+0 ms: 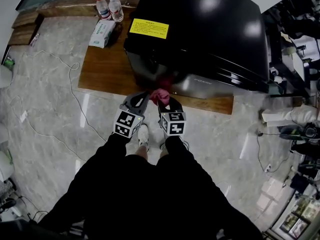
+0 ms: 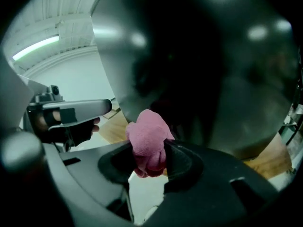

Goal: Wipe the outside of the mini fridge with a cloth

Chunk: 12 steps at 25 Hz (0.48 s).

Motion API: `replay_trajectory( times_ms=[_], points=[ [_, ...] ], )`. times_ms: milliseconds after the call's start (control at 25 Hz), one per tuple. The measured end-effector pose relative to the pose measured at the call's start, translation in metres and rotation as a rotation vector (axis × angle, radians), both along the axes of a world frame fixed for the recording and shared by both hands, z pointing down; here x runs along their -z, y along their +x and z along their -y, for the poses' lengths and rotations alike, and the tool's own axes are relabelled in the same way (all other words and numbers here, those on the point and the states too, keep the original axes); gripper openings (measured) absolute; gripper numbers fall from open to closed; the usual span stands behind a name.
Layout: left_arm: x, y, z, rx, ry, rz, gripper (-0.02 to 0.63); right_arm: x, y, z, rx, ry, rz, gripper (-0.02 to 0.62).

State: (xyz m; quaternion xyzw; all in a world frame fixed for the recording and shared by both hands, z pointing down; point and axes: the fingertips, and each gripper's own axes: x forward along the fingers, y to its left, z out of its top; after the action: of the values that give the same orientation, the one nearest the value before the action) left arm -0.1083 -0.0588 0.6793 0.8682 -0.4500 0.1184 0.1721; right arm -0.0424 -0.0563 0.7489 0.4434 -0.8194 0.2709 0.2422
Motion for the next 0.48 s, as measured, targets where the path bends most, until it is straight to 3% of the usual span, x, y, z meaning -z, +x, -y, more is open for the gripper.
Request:
replay_trajectory(
  times_ms=[240,480],
  points=[
    [0.129,0.008,-0.036,-0.071,0.006,-0.116,0.006,0.161,0.000,-0.031,0.170,0.234,0.093,0.152],
    [0.298,0.005,-0.041,-0.094,0.212,-0.084,0.006,0.340,0.003,-0.043,0.296,0.495,0.108,0.152]
  ],
)
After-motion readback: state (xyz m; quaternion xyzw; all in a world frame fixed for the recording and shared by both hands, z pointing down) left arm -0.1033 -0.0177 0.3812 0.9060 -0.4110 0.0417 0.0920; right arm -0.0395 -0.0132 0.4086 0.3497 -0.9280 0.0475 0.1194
